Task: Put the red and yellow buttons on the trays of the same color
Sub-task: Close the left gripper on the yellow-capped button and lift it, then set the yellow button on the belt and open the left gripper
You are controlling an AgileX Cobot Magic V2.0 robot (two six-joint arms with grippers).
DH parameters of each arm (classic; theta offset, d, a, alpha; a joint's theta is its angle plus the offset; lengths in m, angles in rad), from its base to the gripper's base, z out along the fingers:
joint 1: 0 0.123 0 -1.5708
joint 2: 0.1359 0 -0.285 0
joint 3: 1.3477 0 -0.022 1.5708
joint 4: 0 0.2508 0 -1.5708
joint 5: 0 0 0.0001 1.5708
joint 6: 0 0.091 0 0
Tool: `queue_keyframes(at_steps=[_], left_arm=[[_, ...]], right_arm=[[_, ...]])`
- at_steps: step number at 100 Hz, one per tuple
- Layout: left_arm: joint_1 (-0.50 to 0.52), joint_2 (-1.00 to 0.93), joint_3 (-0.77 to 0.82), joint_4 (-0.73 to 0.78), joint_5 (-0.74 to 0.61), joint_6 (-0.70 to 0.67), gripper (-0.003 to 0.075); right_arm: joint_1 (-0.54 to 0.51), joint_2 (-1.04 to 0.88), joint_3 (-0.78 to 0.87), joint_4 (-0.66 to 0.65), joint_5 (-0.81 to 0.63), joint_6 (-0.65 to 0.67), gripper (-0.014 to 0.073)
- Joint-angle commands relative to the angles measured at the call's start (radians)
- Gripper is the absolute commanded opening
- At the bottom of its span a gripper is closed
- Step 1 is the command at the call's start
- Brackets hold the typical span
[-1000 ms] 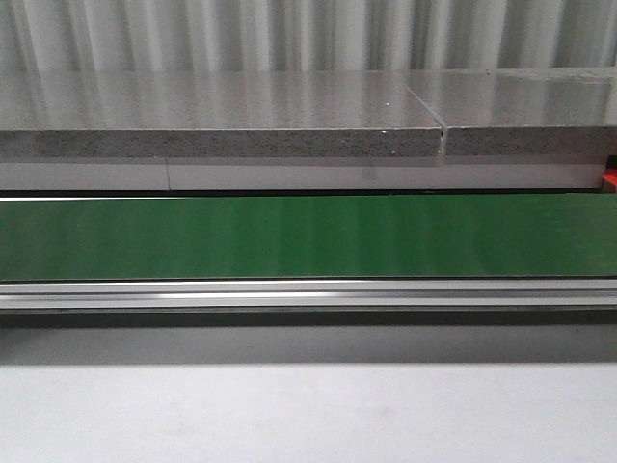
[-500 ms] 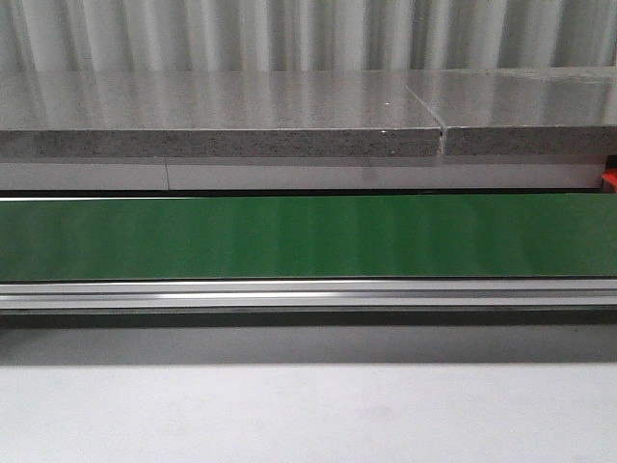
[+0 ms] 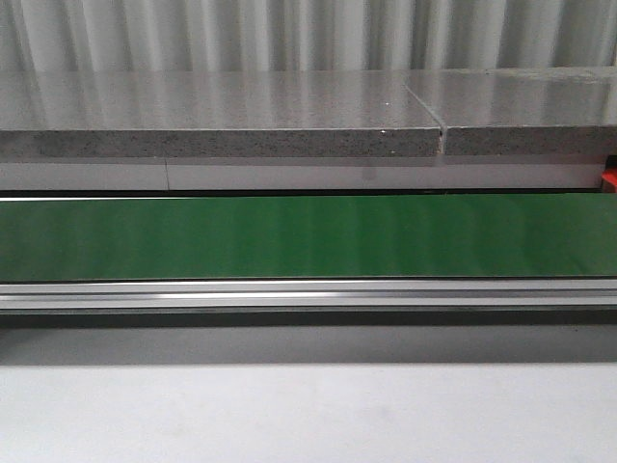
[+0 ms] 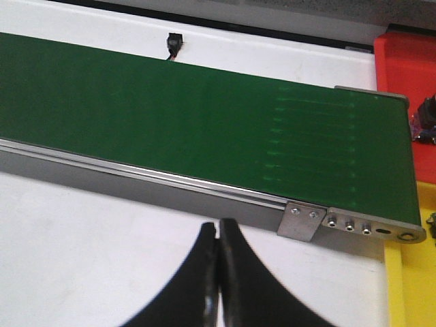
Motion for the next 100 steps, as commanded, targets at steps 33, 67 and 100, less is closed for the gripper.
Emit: queue_keyframes(at_steps=[33, 67, 100], left_arm=[[-0.007, -0.063, -0.028, -0.213, -0.101, 0.053, 0.0583], [0.059, -0.143, -0.028, -0.257, -0.109, 0.096, 0.0583], [0.276, -0.119, -0.028, -0.19, -0.058, 0.058, 0.0583]], right_arm=[[0.001, 0.004, -0.024, -0.001, -0.062, -0.012, -0.0069], [0.001, 0.004, -0.024, -0.001, -0.061, -0.012, -0.0069], [0.001, 0.004, -0.024, -0.001, -0.061, -0.012, -0.0069]])
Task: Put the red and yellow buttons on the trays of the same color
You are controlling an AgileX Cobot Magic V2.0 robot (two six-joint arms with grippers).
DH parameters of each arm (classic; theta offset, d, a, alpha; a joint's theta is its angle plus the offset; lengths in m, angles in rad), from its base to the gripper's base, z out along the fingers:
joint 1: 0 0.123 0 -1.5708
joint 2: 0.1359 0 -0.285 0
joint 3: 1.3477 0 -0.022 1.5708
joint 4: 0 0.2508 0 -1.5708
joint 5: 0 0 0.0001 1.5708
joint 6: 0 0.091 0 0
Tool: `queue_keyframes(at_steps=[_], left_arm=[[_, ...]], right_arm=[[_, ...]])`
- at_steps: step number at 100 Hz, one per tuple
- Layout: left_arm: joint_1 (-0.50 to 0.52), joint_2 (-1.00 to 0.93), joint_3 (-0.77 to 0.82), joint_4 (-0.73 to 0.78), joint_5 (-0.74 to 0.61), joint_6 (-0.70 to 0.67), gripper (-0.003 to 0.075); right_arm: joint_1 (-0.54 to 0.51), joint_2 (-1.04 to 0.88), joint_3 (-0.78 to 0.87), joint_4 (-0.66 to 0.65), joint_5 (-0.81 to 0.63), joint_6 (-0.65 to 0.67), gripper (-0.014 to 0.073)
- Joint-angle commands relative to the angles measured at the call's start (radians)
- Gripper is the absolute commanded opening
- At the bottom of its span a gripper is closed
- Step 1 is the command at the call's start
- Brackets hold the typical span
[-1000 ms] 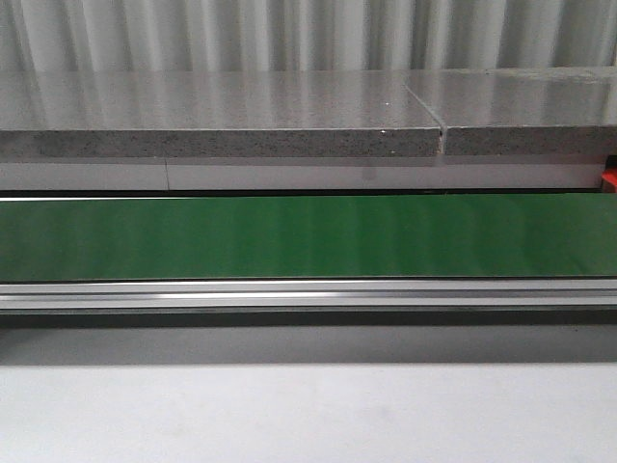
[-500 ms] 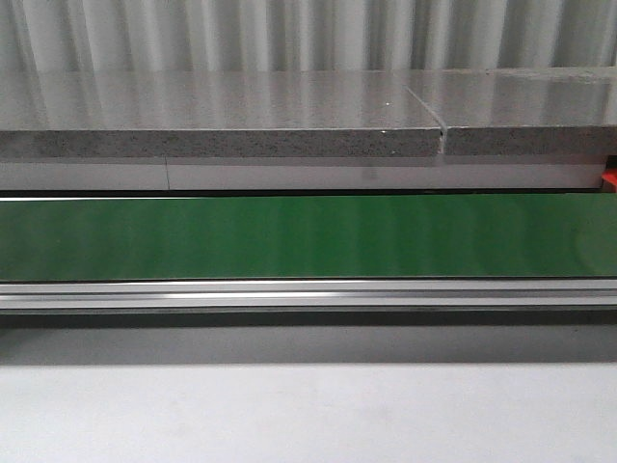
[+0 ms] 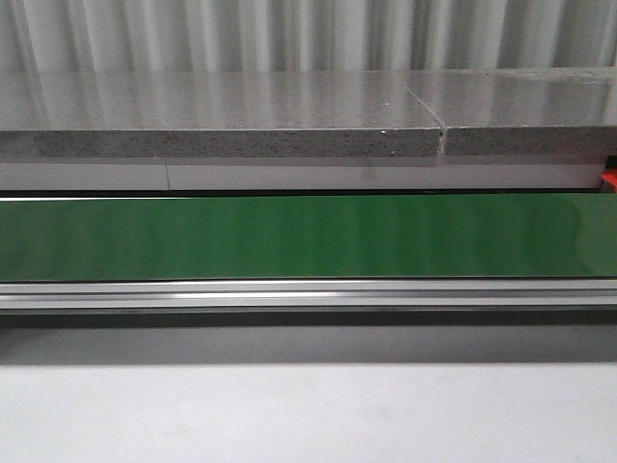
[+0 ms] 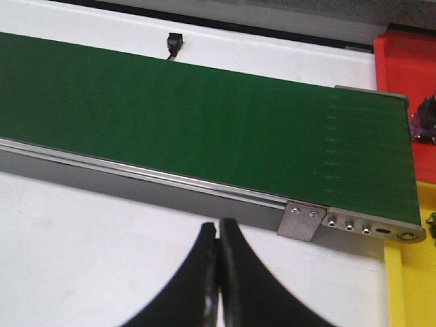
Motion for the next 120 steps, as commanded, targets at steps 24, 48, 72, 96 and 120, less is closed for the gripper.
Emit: queue_keyframes(at_steps=[24, 48, 72, 96, 120], left_arm=[[0.039, 0.1, -0.053, 0.083, -0.012, -0.016, 0.0583], [0.039, 0.204, -0.161, 0.16, 0.022, -0.016, 0.0583], [0.024, 0.277, -0.184, 0.203, 0.036, -0.02, 0.0583], [-0.031, 0.329, -0.185, 0.298, -0.001, -0.02, 0.0583], [-0.038, 0.374, -0.185, 0.299, -0.036, -0.02, 0.0583]], right_arm=[[0.001, 0.004, -0.024, -0.001, -0.062, -0.012, -0.0069], [0.001, 0.004, -0.024, -0.001, -0.062, -0.012, -0.0069], [0.001, 0.004, -0.024, -0.001, -0.062, -0.012, -0.0069], [0.001, 0.004, -0.024, -0.001, -0.062, -0.012, -0.0069], [0.001, 0.004, -0.024, -0.001, -0.062, -0.012, -0.0069]])
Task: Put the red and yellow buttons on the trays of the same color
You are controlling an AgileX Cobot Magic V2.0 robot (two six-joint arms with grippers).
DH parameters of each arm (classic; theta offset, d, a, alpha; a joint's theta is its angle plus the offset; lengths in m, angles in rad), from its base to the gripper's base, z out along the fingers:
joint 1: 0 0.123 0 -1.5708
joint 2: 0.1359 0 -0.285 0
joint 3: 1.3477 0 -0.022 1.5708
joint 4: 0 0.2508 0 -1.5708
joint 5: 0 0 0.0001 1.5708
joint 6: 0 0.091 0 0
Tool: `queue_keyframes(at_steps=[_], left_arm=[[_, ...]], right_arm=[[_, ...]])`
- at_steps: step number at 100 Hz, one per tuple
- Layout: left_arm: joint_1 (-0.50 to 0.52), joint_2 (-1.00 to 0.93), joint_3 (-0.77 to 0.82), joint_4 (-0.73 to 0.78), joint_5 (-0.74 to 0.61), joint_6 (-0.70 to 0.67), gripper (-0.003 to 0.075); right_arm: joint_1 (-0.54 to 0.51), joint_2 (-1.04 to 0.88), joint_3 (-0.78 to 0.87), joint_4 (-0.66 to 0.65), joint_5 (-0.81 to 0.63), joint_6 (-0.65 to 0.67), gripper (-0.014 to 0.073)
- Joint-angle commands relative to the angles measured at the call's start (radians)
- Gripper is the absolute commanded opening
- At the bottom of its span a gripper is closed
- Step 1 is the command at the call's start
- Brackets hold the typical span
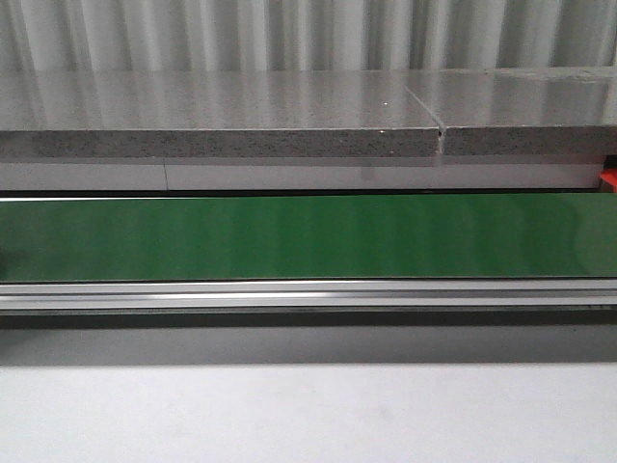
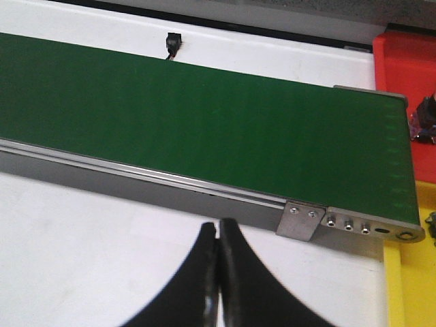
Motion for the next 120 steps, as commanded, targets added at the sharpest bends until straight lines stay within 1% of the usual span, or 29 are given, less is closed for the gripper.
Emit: queue_keyframes(at_steps=[1, 12, 19, 26, 35, 47, 63, 70, 100, 111, 120], left_arm=[[-0.008, -0.018, -0.03, -0.014, -0.026, -0.011, 0.0583], [-0.011, 0.004, -0.03, -0.014, -0.038, -0.011, 0.0582], [-0.011, 0.006, -0.03, -0.014, -0.049, -0.011, 0.0561], [-0.011, 0.006, -0.03, -0.014, -0.059, -0.011, 0.051], [-0.011, 0.006, -0.03, -0.014, -0.065, -0.011, 0.0412], [-0.012, 0.006, -0.03, -0.014, -0.079, -0.004, 0.0306], [-0.02, -0.008, -0.03, -0.006, -0.085, -0.001, 0.0229], [-0.03, -0.029, -0.03, -0.004, -0.085, -0.001, 0.0216], [-0.059, -0.193, -0.03, 0.013, -0.056, -0.001, 0.0216], [-0.061, -0.251, -0.03, -0.013, -0.036, -0.001, 0.0214], [-0.084, -0.285, -0.03, -0.024, -0.008, -0.001, 0.0206]], right_arm=[[0.001, 0.004, -0.024, -0.001, -0.062, -0.012, -0.0069], [0.001, 0.004, -0.024, -0.001, -0.062, -0.012, -0.0069], [0.001, 0.004, -0.024, -0.001, -0.062, -0.012, -0.0069], [0.001, 0.004, -0.024, -0.001, -0.062, -0.012, -0.0069], [0.001, 0.004, -0.024, -0.001, -0.062, -0.012, -0.0069], [0.001, 0.004, -0.024, -0.001, -0.062, -0.012, -0.0069], [0.001, 0.004, -0.024, -0.001, -0.062, -0.012, -0.0069], [0.001, 0.004, -0.024, -0.001, -0.062, -0.012, -0.0069], [0.001, 0.004, -0.024, -0.001, -0.062, -0.012, -0.0069], [0.001, 0.004, -0.024, -0.001, -0.062, -0.012, -0.0069], [0.001, 0.004, -0.024, -0.001, -0.062, -0.012, -0.0069]])
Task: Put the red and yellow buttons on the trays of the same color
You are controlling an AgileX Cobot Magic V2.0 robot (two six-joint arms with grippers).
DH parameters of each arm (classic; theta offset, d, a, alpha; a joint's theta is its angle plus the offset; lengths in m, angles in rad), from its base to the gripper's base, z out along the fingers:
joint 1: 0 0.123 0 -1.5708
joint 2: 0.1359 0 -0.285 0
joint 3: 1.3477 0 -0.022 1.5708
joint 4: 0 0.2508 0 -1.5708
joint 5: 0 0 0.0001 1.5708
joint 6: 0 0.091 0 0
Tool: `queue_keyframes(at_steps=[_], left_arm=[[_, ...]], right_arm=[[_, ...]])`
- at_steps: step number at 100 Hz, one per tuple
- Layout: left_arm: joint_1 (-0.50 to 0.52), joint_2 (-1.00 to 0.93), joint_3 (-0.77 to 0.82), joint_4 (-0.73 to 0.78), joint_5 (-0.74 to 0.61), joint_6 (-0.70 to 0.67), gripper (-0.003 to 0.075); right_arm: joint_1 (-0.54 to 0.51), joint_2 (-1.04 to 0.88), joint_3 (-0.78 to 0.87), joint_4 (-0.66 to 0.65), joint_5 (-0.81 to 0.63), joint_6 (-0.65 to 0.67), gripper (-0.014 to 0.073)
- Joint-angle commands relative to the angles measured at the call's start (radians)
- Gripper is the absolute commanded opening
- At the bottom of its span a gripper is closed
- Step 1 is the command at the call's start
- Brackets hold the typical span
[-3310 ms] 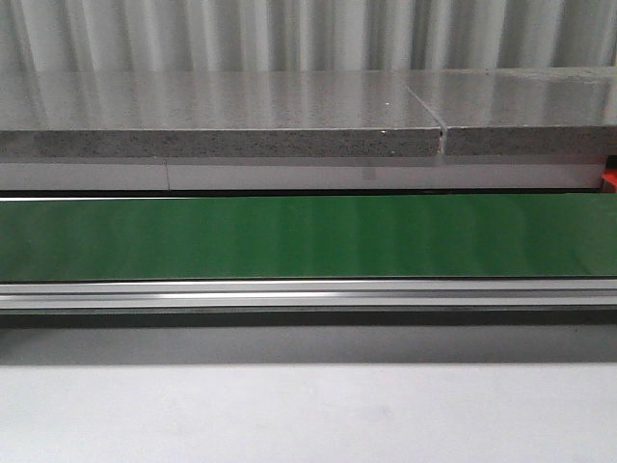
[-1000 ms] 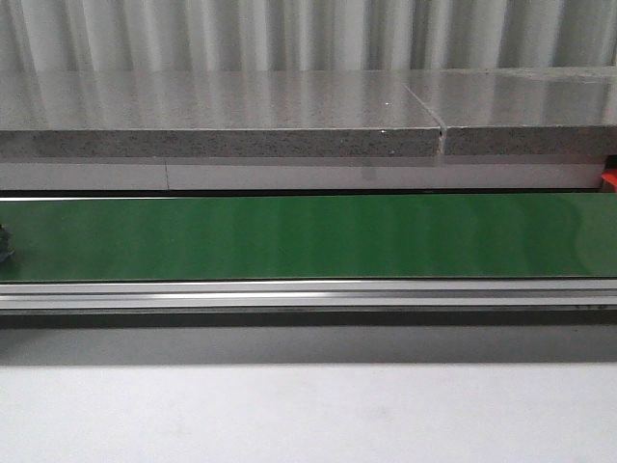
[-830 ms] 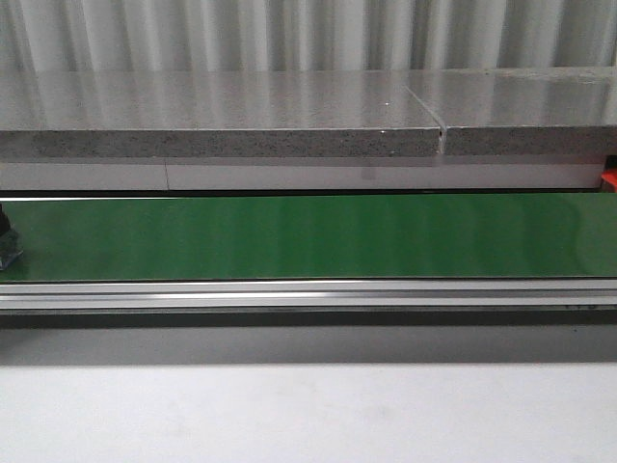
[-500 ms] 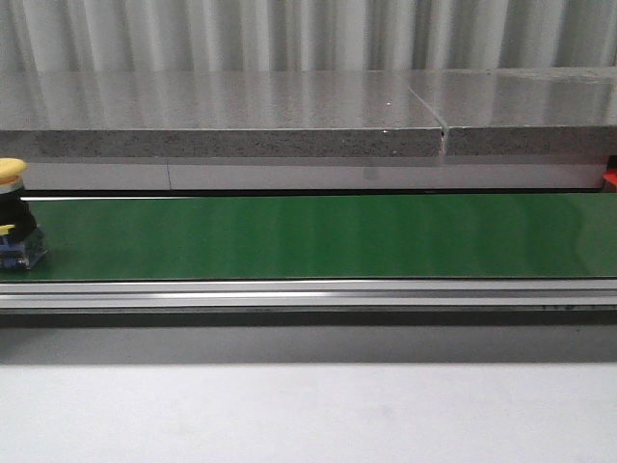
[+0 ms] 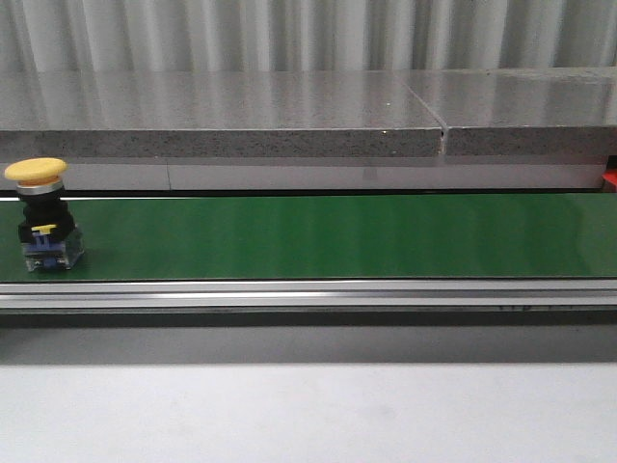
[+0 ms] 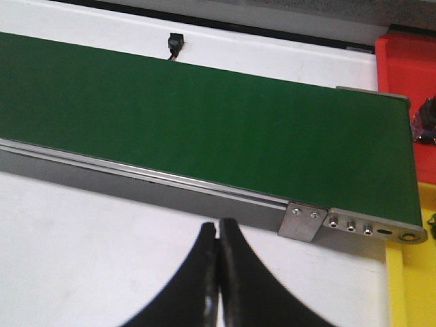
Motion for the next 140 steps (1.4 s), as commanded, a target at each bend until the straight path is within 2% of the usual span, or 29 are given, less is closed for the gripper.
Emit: queue_keyframes(at_steps=[1, 46, 88, 97, 107, 114, 119, 140], left_arm=[[-0.027, -0.08, -0.03, -0.038, 0.009, -0.001, 0.0206], [-0.291, -0.119, -0.03, 0.048, 0.052, -0.001, 0.0206], [-0.319, -0.05, -0.03, 0.064, 0.037, -0.001, 0.0216], [-0.319, -0.05, -0.03, 0.064, 0.035, -0.001, 0.0288], [-0.319, -0.05, -0.03, 0.064, 0.033, -0.001, 0.0459], [-0.319, -0.05, -0.03, 0.055, 0.021, -0.001, 0.0552], [-0.319, -0.05, -0.03, 0.039, 0.012, -0.001, 0.0574], [-0.319, -0.078, -0.03, 0.003, -0.054, -0.001, 0.0573]], right_arm=[[0.001, 0.004, -0.024, -0.001, -0.062, -0.012, -0.0069], [0.001, 0.004, -0.024, -0.001, -0.062, -0.012, -0.0069], [0.001, 0.004, -0.024, -0.001, -0.062, -0.012, -0.0069], [0.001, 0.004, -0.024, -0.001, -0.062, -0.012, -0.0069], [0.001, 0.004, -0.024, -0.001, -0.062, -0.012, -0.0069], [0.001, 0.004, -0.024, -0.001, -0.062, -0.012, -0.0069], [0.001, 0.004, -0.024, -0.001, -0.062, -0.012, -0.0069], [0.001, 0.004, -0.024, -0.001, -0.062, -0.012, -0.0069]])
